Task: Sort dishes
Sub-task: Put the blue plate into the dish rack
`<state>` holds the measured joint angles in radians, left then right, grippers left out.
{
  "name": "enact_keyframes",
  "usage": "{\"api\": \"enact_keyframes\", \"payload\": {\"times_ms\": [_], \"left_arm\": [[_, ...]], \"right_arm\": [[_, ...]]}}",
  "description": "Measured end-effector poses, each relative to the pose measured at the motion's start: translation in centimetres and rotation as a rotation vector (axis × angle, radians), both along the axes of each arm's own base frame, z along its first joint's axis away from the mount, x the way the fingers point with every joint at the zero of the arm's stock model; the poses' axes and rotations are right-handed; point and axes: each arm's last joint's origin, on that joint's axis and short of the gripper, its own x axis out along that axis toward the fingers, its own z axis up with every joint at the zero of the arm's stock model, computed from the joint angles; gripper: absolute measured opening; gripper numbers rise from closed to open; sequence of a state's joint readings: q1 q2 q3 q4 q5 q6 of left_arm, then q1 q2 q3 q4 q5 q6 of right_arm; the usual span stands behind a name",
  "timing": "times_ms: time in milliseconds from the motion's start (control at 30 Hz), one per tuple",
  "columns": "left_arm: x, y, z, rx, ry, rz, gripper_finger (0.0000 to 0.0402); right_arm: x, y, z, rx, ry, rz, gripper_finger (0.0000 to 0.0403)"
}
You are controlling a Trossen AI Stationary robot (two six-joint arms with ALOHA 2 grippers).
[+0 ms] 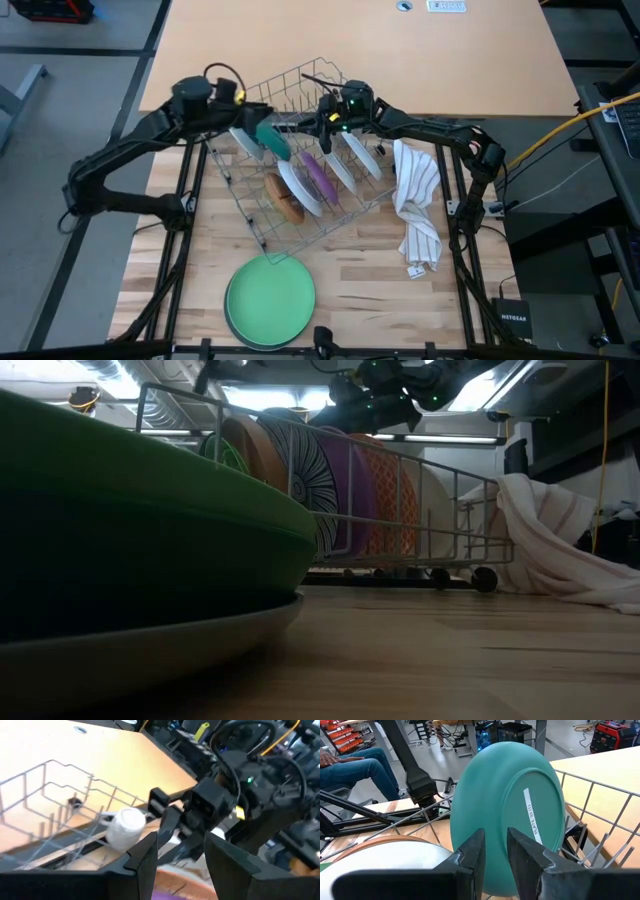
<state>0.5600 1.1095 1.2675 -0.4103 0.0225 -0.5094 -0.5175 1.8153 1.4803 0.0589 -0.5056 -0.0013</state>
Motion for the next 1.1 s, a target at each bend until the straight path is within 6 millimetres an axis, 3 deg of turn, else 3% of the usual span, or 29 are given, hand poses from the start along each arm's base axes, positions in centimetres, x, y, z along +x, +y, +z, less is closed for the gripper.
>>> {"api": "enact_keyframes", "payload": {"times_ms": [233,367,533,600,767,933,1100], "left_arm": [[-2.5,-1.6,-0.5,0.040,0.187,-0.034,0.0150],[-2.8,-1.5,-1.1,0.176,0.352,-0.038,0.0150],[-2.4,-0.8,-1.2,0.310,0.462,0.039,0.0150],[-2.3,-0.7,-1.0,0.200,0.362,0.111,0.0150],[-3.2,-1.0,-1.0,-0.292,0.023,0.294,0.0150],[-4.4,-2.1,-1.5,-0.565,-0.042,0.329,0.0150],[-4.9,-2.3,-2.3,-0.704,-0.037,0.424,0.0150]], "right_arm": [[0.1,0.0,0.6,0.076,-0.055,0.006,0.0085],[-0.1,-0.3,1.4,0.147,-0.085,0.024,0.0085],[-1.0,-1.9,3.7,0.230,-0.135,0.064,0.0085],[-1.6,-2.7,4.8,0.244,-0.158,0.072,0.0085],[-3.0,-4.6,7.4,0.224,-0.221,0.032,0.0085],[-4.2,-6.0,9.0,0.190,-0.262,-0.004,0.0085],[-4.8,-6.6,9.3,0.182,-0.270,-0.028,0.0085]]}}
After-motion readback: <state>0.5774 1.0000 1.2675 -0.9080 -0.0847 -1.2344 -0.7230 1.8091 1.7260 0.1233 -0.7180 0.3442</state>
